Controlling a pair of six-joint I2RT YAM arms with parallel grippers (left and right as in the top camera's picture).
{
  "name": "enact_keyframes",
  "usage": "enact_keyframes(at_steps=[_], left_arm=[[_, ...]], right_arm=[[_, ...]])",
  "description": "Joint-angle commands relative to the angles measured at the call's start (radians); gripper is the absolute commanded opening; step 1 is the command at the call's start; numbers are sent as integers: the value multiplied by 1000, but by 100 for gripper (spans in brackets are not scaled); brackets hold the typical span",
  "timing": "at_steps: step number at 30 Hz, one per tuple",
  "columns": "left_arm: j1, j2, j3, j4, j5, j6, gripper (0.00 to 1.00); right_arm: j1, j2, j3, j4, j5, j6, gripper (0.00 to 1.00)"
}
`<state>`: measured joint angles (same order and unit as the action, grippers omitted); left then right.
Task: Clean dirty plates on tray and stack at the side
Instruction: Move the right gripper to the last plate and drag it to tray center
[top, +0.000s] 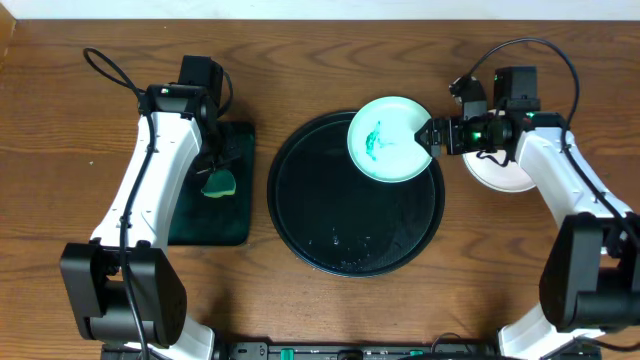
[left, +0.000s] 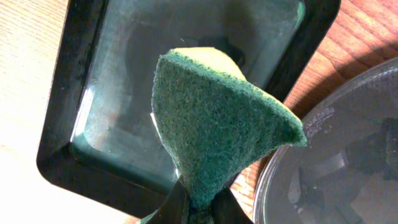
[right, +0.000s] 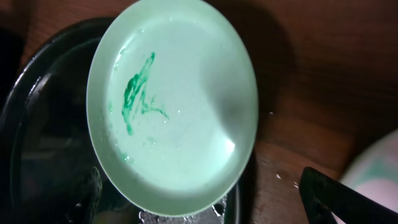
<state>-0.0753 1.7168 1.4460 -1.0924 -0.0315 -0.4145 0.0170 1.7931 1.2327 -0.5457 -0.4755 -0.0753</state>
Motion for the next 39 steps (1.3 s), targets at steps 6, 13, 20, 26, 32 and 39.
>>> enact_keyframes(at_steps=[6,13,20,26,32,39], left_arm=[[4,6,-5,-2,-5,18,7],[4,6,-5,-3,-5,18,7],[4,6,-5,-3,-5,18,7],[4,6,-5,-3,-5,18,7],[4,6,-5,-5,-5,18,8],[4,6,-5,-7,-5,18,7]], right_arm=[[-2,89,-3,45,-38,31,99],[3,136,-3,113,-41,79,86],[31,178,-3,185,-45,149,68],[37,183,-3,204,-45,159,47],[37,184,-3,206,0,204,12],[37,183,-3,188,-34,220,1]])
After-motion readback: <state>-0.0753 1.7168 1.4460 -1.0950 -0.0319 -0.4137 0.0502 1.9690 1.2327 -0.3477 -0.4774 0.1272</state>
